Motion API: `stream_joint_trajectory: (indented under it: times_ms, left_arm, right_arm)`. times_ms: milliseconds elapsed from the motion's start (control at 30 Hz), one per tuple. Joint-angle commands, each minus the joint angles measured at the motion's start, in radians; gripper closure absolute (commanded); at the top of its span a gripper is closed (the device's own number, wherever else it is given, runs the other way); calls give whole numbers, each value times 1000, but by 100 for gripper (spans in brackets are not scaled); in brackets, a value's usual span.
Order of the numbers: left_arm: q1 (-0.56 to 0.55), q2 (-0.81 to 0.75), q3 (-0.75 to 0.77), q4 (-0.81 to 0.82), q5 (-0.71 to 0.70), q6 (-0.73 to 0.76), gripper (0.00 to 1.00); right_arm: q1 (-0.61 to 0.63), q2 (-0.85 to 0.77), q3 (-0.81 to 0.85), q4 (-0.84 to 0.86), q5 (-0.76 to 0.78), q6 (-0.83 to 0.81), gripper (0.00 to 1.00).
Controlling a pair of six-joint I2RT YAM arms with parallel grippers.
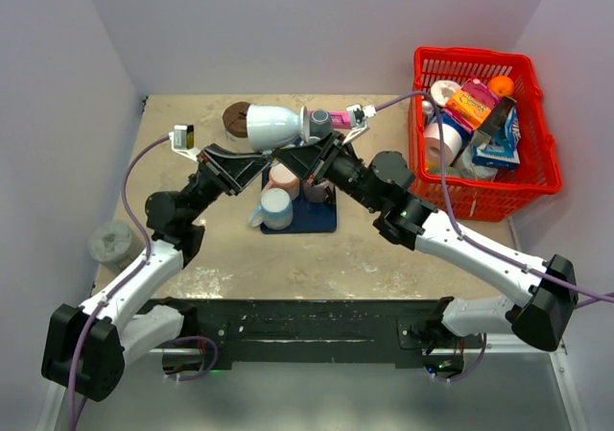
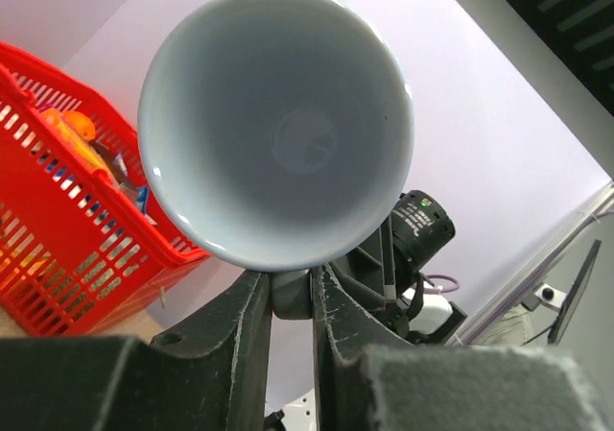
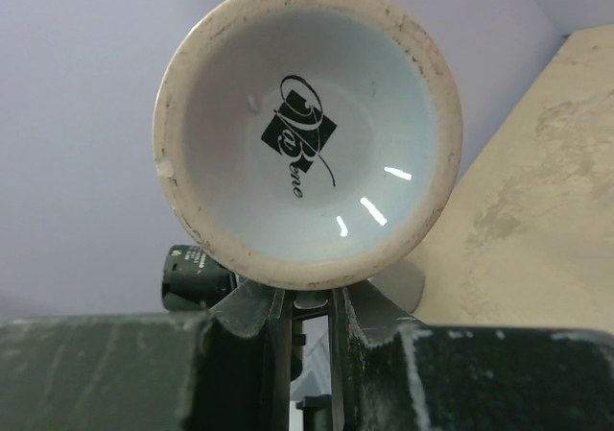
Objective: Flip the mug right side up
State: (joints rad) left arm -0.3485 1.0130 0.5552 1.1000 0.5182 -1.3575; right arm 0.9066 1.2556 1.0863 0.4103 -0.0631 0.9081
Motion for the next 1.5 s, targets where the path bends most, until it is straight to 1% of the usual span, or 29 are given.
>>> stream_joint_trajectory:
  times_ms: [0,100,167,233,267,333,367,500,533,600,700,733,800,933,1000,1033,1100,1133,1200,1233,1300,1333,1400,1433,1467]
  left_arm:
    - [-4,19,100,-207,-64,191,100]
    - [-4,18,114,-290,-101,251,100]
    - [-4,22,115,-305,-116,268,100]
    - [-4,30,118,-308,-118,279,100]
    - [-4,36,117,-301,-119,281,100]
    - [-4,44,111,-278,-118,284,100]
    - [-4,50,107,-260,-116,285,100]
    - [-4,52,118,-255,-129,311,100]
    - [-4,52,123,-261,-141,320,100]
    - [-4,53,147,-299,-149,368,100]
    - [-3,56,196,-400,-176,446,100]
    - [-3,55,213,-425,-196,468,100]
    - [-3,53,236,-524,-230,543,100]
    - [-3,52,293,-682,-348,672,100]
    - [-3,52,314,-722,-383,741,100]
    - [-3,53,340,-747,-441,761,100]
    - [-3,64,367,-822,-489,820,100]
    - [-3,76,399,-885,-562,845,100]
    - [-3,93,428,-942,-630,905,100]
    - [-3,114,452,-986,-699,928,100]
    - [5,145,475,-1025,-742,983,100]
    - [9,182,497,-1055,-786,998,100]
    - [49,220,512,-1085,-805,1012,100]
    - [72,246,508,-1086,-790,1012,100]
    - [124,254,500,-1083,-779,1002,100]
  right_arm:
    - [43,11,20,-36,-75,-17,100]
    - [41,19,32,-86,-43,-51,100]
    - [43,18,37,-110,-14,-74,94]
    - [43,16,37,-123,12,-95,84]
    - [41,15,37,-126,20,-103,74]
    - [40,8,40,-149,35,-116,64]
    - [35,5,40,-159,52,-118,56]
    - [23,-8,27,-195,94,-121,37]
    - [20,-12,27,-224,104,-118,35]
    - [9,-13,20,-231,121,-117,32]
    - [-1,-10,15,-260,158,-112,28]
    - [-9,-4,12,-275,164,-106,28]
    - [-18,1,6,-278,161,-97,28]
    - [-28,-13,-14,-306,190,-87,28]
    - [-28,-39,-22,-317,207,-94,29]
    - [-31,-48,-28,-333,224,-97,28]
    - [-34,-64,-28,-356,233,-104,28]
    - [-37,-68,-26,-378,243,-113,28]
    - [-37,-77,-23,-407,252,-129,28]
    - [-43,-78,-22,-407,256,-147,28]
    - [-46,-82,-22,-464,281,-159,28]
    - [-57,-85,-25,-473,287,-170,28]
    - [-72,-87,-28,-504,292,-175,28]
    - [-90,-88,-28,-516,290,-181,28]
    - [-100,-88,-26,-525,289,-186,28]
